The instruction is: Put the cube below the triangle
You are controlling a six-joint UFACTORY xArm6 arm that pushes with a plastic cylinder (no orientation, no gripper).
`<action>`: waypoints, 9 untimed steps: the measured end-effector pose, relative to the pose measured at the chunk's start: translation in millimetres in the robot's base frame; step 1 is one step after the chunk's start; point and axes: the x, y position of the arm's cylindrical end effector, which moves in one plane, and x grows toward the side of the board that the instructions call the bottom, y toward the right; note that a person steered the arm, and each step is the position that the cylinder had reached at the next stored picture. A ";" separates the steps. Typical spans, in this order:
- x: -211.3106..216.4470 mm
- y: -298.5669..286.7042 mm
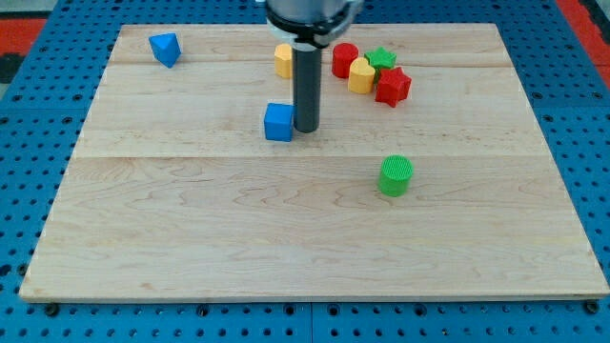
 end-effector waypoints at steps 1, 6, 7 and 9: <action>-0.4 -3.0; -4.7 -63.2; -4.7 -63.2; 2.5 -68.3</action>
